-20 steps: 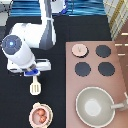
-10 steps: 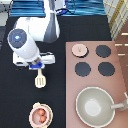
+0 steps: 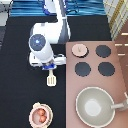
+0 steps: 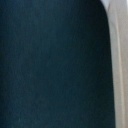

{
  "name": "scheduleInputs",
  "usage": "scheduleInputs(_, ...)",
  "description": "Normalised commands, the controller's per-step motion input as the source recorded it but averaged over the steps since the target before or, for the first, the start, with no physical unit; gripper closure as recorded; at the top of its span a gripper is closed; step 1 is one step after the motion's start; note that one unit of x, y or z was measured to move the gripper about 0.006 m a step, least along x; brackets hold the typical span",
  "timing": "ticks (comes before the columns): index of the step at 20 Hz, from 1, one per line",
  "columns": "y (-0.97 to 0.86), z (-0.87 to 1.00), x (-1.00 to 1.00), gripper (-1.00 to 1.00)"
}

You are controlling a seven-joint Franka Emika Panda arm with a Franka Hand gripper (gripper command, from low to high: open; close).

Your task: Take the lid off the pot, put the pot on the plate, and use the tool to push the pot to the front of the table.

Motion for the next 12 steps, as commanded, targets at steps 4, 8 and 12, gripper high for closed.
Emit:
scheduleInputs(4,0.06,0.44,-0.84,-1.00)
scheduleInputs(8,0.18,0.87,-0.60,-1.00)
scheduleInputs(12,0.21,1.00,-0.32,-1.00)
